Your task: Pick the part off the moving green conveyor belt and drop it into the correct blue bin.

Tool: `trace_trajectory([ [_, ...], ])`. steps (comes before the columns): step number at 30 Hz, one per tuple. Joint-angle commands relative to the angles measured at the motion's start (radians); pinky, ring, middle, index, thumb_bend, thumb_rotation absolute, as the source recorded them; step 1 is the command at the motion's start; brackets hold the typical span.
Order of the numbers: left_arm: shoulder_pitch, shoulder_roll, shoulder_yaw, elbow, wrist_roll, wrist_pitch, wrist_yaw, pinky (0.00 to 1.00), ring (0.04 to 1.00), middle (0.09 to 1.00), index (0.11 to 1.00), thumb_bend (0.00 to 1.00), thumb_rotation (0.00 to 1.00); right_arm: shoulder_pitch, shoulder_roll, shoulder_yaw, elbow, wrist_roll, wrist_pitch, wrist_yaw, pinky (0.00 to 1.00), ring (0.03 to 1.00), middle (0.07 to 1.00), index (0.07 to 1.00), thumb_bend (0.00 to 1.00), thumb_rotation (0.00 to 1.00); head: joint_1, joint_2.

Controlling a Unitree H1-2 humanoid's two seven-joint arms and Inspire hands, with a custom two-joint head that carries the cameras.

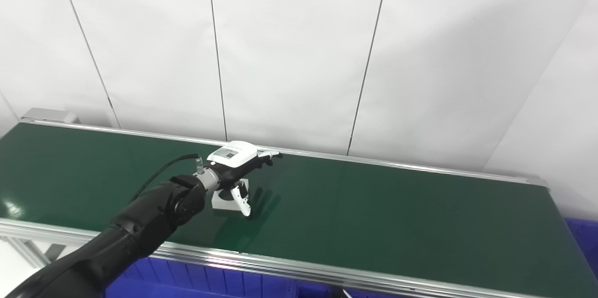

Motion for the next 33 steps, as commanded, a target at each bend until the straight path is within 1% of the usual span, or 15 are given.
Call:
trace_trajectory([
  [1, -0.057, 0.019, -0.005, -0.013, 0.018, -0.009, 0.009, 0.64, 0.768, 0.828, 0.908, 1.00, 0.00, -0.015, 0.009, 0.008, -0.027, -0.011, -0.038, -0.013, 0.84, 0.806, 0.860, 0.857, 0.68, 0.96, 0.001, 0.001],
  [4, -0.058, 0.019, -0.021, 0.004, 0.038, -0.019, 0.035, 0.65, 0.773, 0.825, 0.899, 1.00, 0.00, -0.012, 0.008, 0.009, -0.030, -0.007, -0.038, -0.011, 0.84, 0.804, 0.858, 0.856, 0.68, 0.96, -0.003, 0.002],
  [5, -0.059, 0.018, -0.025, 0.011, 0.043, -0.020, 0.042, 0.67, 0.780, 0.827, 0.899, 1.00, 0.00, -0.011, 0.009, 0.008, -0.031, -0.005, -0.038, -0.009, 0.86, 0.807, 0.860, 0.857, 0.71, 0.96, -0.003, 0.002],
  [8, -0.068, 0.018, -0.041, 0.040, 0.061, -0.025, 0.056, 0.70, 0.793, 0.834, 0.902, 1.00, 0.00, -0.008, 0.010, 0.007, -0.033, -0.003, -0.038, -0.007, 0.87, 0.811, 0.862, 0.859, 0.72, 0.96, -0.007, 0.004],
  [12, -0.080, 0.012, -0.049, 0.088, 0.068, -0.037, 0.078, 0.70, 0.793, 0.832, 0.888, 1.00, 0.00, -0.004, 0.010, 0.009, -0.041, -0.005, -0.038, -0.010, 0.86, 0.812, 0.865, 0.859, 0.71, 0.96, -0.011, 0.008],
  [18, -0.098, -0.018, -0.053, 0.186, 0.057, -0.051, 0.114, 0.64, 0.783, 0.828, 0.870, 1.00, 0.00, 0.000, 0.009, 0.017, -0.050, -0.012, -0.038, -0.023, 0.86, 0.802, 0.861, 0.856, 0.69, 0.95, -0.018, 0.010],
  [22, -0.109, -0.032, -0.085, 0.238, 0.085, -0.048, 0.162, 0.65, 0.773, 0.816, 0.857, 1.00, 0.00, 0.004, 0.009, 0.016, -0.055, -0.007, -0.038, -0.017, 0.85, 0.797, 0.859, 0.856, 0.70, 0.95, -0.020, 0.012],
  [24, -0.114, -0.037, -0.109, 0.258, 0.106, -0.036, 0.195, 0.67, 0.757, 0.796, 0.827, 0.94, 0.00, 0.004, 0.009, 0.017, -0.054, -0.007, -0.038, -0.017, 0.85, 0.799, 0.862, 0.858, 0.70, 0.95, -0.021, 0.014],
  [26, -0.118, -0.040, -0.129, 0.276, 0.113, -0.031, 0.225, 0.67, 0.746, 0.785, 0.811, 0.92, 0.00, 0.004, 0.009, 0.018, -0.055, -0.008, -0.038, -0.019, 0.85, 0.799, 0.863, 0.857, 0.70, 0.95, -0.021, 0.015],
  [28, -0.121, -0.042, -0.140, 0.282, 0.116, -0.024, 0.241, 0.59, 0.711, 0.765, 0.774, 0.83, 0.00, 0.004, 0.009, 0.020, -0.056, -0.010, -0.038, -0.023, 0.85, 0.798, 0.862, 0.856, 0.70, 0.95, -0.020, 0.015],
  [29, -0.123, -0.043, -0.146, 0.287, 0.119, -0.023, 0.253, 0.51, 0.631, 0.725, 0.738, 0.76, 0.00, 0.004, 0.009, 0.022, -0.056, -0.011, -0.038, -0.025, 0.86, 0.796, 0.860, 0.856, 0.69, 0.95, -0.019, 0.015],
  [30, -0.125, -0.044, -0.152, 0.291, 0.121, -0.020, 0.261, 0.50, 0.617, 0.718, 0.732, 0.74, 0.00, 0.003, 0.008, 0.024, -0.056, -0.013, -0.038, -0.028, 0.86, 0.796, 0.859, 0.856, 0.69, 0.95, -0.019, 0.015],
  [31, -0.128, -0.044, -0.156, 0.295, 0.121, -0.017, 0.267, 0.44, 0.540, 0.681, 0.710, 0.62, 0.00, 0.003, 0.007, 0.025, -0.056, -0.014, -0.038, -0.029, 0.86, 0.796, 0.858, 0.857, 0.69, 0.95, -0.019, 0.016],
  [32, -0.133, -0.046, -0.162, 0.300, 0.121, -0.010, 0.267, 0.39, 0.490, 0.572, 0.674, 0.55, 0.00, 0.002, 0.007, 0.026, -0.056, -0.014, -0.038, -0.030, 0.86, 0.794, 0.855, 0.856, 0.70, 0.95, -0.019, 0.016],
  [33, -0.137, -0.047, -0.168, 0.303, 0.122, -0.004, 0.266, 0.35, 0.430, 0.529, 0.619, 0.52, 0.00, 0.001, 0.006, 0.028, -0.054, -0.014, -0.038, -0.031, 0.86, 0.794, 0.854, 0.856, 0.70, 0.95, -0.019, 0.017],
])
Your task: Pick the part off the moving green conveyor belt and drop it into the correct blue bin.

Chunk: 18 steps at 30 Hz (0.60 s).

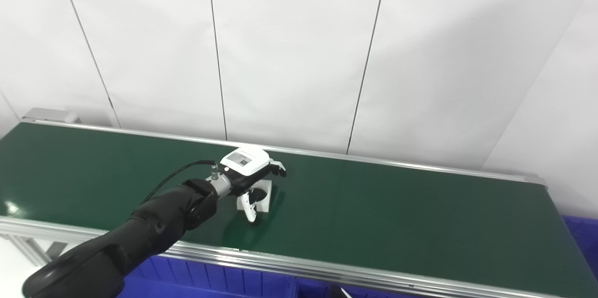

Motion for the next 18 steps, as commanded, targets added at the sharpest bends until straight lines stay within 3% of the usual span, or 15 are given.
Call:
trace_trajectory([
  [1, -0.044, 0.026, -0.007, 0.029, 0.036, 0.051, 0.024, 0.32, 0.418, 0.522, 0.558, 0.51, 0.00, -0.011, 0.005, 0.007, -0.028, -0.007, -0.038, -0.008, 0.85, 0.793, 0.853, 0.857, 0.70, 0.96, 0.001, 0.002],
  [3, -0.052, 0.026, -0.013, 0.033, 0.031, 0.049, 0.017, 0.29, 0.378, 0.470, 0.547, 0.50, 0.00, -0.012, 0.005, 0.008, -0.026, -0.007, -0.038, -0.009, 0.85, 0.793, 0.849, 0.856, 0.69, 0.96, 0.001, 0.003],
  [7, -0.063, 0.025, -0.017, 0.018, 0.022, 0.064, -0.029, 0.21, 0.410, 0.498, 0.489, 0.50, 0.00, -0.012, 0.006, 0.007, -0.025, -0.006, -0.038, -0.012, 0.84, 0.791, 0.854, 0.855, 0.69, 0.96, 0.000, 0.004],
  [9, -0.067, 0.025, -0.018, 0.008, 0.020, 0.067, -0.046, 0.22, 0.364, 0.459, 0.528, 0.50, 0.00, -0.013, 0.007, 0.006, -0.025, -0.004, -0.038, -0.011, 0.84, 0.790, 0.856, 0.856, 0.70, 0.96, 0.001, 0.005],
  [11, -0.070, 0.026, -0.016, -0.008, 0.017, 0.074, -0.073, 0.28, 0.368, 0.474, 0.536, 0.50, 0.00, -0.013, 0.009, 0.004, -0.024, -0.001, -0.038, -0.009, 0.84, 0.785, 0.845, 0.852, 0.70, 0.96, 0.001, 0.005],
  [18, -0.076, 0.031, -0.010, -0.046, 0.008, 0.089, -0.147, 0.32, 0.377, 0.477, 0.547, 0.50, 0.00, -0.014, 0.010, 0.000, -0.021, 0.001, -0.038, -0.002, 0.86, 0.789, 0.848, 0.857, 0.71, 0.96, 0.002, 0.003],
])
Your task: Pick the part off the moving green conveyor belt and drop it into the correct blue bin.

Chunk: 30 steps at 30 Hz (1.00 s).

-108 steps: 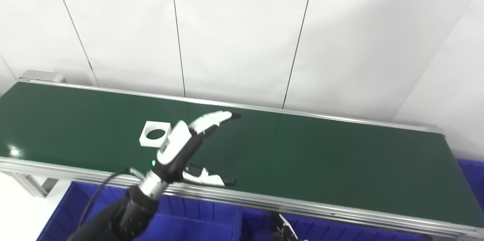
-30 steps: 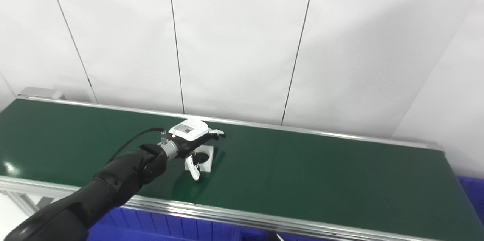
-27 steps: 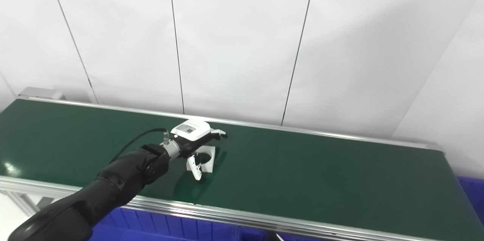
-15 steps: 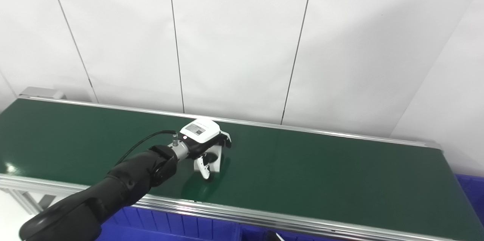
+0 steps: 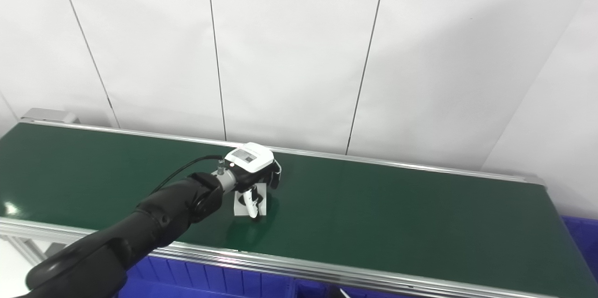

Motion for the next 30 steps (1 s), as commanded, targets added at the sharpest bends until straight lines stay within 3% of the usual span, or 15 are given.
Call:
trace_trajectory([
  [1, -0.046, 0.032, 0.008, -0.007, 0.007, 0.028, -0.022, 0.33, 0.376, 0.477, 0.547, 0.50, 0.00, -0.011, 0.011, -0.005, -0.022, 0.008, -0.038, 0.010, 0.86, 0.789, 0.849, 0.857, 0.71, 0.96, 0.000, 0.000],
  [8, -0.045, 0.041, 0.039, -0.063, -0.014, 0.059, -0.101, 0.29, 0.368, 0.470, 0.548, 0.49, 0.00, -0.013, 0.012, -0.011, -0.018, 0.012, -0.038, 0.018, 0.87, 0.787, 0.854, 0.858, 0.71, 0.96, 0.012, 0.002],
  [15, -0.026, 0.073, 0.094, -0.220, -0.044, 0.094, -0.189, 0.31, 0.379, 0.480, 0.547, 0.50, 0.00, -0.014, 0.013, -0.027, -0.014, 0.021, -0.038, 0.048, 0.88, 0.792, 0.867, 0.868, 0.70, 0.96, 0.030, 0.006],
  [22, 0.035, 0.131, 0.209, -0.487, -0.149, 0.055, -0.254, 0.43, 0.418, 0.505, 0.516, 0.50, 0.00, -0.016, 0.012, -0.026, -0.023, 0.011, -0.038, 0.051, 0.92, 0.803, 0.861, 0.875, 0.69, 0.99, 0.048, 0.031],
  [25, 0.083, 0.146, 0.267, -0.632, -0.211, 0.078, -0.301, 0.43, 0.416, 0.500, 0.521, 0.50, 0.00, -0.014, 0.011, -0.027, -0.034, 0.012, -0.038, 0.056, 0.93, 0.809, 0.863, 0.878, 0.69, 0.99, 0.062, 0.060],
  [27, 0.112, 0.153, 0.301, -0.717, -0.247, 0.099, -0.333, 0.37, 0.393, 0.492, 0.539, 0.50, 0.00, -0.013, 0.011, -0.027, -0.042, 0.009, -0.038, 0.054, 0.95, 0.817, 0.870, 0.882, 0.69, 1.00, 0.066, 0.068],
  [30, 0.172, 0.165, 0.361, -0.851, -0.296, 0.131, -0.357, 0.38, 0.403, 0.494, 0.536, 0.50, 0.00, -0.009, 0.010, -0.030, -0.057, 0.008, -0.038, 0.055, 0.96, 0.826, 0.878, 0.881, 0.69, 1.00, 0.083, 0.102],
])
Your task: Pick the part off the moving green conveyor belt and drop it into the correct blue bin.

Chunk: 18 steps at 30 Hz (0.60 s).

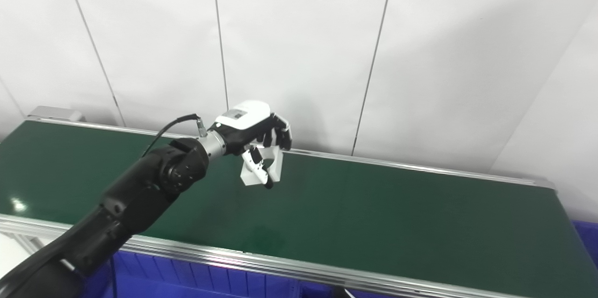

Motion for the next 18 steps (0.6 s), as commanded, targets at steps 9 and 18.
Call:
trace_trajectory([
  [9, 0.205, -0.006, 0.225, -0.356, -0.245, 0.041, -0.001, 0.48, 0.476, 0.490, 0.488, 0.50, 0.00, 0.010, -0.003, -0.040, -0.119, 0.014, -0.038, 0.045, 0.88, 0.808, 0.873, 0.864, 0.74, 0.98, 0.051, 0.093],
  [18, 0.437, -0.100, 0.365, -0.556, -0.480, 0.117, 0.035, 0.44, 0.461, 0.488, 0.495, 0.50, 0.00, 0.025, -0.022, -0.081, -0.188, 0.022, -0.038, 0.094, 0.79, 0.783, 0.877, 0.872, 0.73, 0.97, 0.118, 0.186],
])
